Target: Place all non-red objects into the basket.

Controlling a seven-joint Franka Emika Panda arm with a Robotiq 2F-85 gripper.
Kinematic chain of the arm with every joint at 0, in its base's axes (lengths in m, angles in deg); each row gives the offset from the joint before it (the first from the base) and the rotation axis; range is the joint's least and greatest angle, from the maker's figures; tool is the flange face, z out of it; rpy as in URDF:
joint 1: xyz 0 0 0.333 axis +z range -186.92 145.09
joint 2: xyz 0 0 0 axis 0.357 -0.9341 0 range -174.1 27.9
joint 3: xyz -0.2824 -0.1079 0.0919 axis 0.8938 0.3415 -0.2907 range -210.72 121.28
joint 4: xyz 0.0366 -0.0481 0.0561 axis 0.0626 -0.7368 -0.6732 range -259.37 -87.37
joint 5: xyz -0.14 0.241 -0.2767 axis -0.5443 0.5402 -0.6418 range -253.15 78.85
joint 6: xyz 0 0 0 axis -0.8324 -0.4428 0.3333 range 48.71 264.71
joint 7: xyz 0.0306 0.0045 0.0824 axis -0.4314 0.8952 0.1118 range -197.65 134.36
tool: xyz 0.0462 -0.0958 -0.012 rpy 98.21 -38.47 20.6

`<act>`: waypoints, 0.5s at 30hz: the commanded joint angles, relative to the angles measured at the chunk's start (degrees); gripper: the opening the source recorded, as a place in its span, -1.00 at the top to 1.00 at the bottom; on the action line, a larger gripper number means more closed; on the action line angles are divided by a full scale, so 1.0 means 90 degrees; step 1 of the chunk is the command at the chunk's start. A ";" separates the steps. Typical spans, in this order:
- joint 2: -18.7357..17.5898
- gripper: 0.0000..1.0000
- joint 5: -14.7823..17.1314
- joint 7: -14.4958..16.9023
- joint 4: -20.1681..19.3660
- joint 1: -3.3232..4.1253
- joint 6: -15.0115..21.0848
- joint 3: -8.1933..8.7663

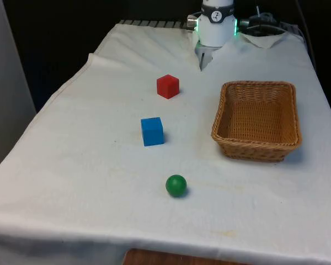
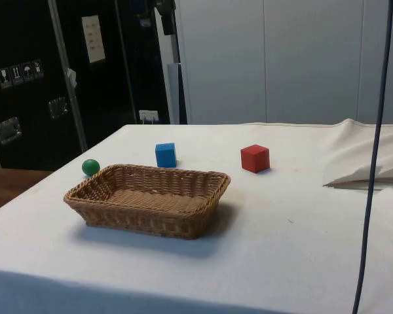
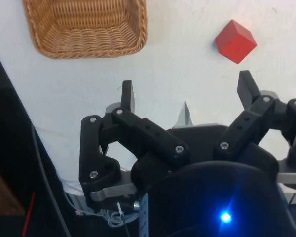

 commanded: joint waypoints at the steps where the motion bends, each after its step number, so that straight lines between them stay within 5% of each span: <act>1: 0.0000 -1.00 -0.0019 0.0051 -0.0006 -0.0013 0.0025 0.0025; 15: -0.0032 -1.00 -0.0032 0.0509 -0.0006 -0.0019 0.0318 0.0293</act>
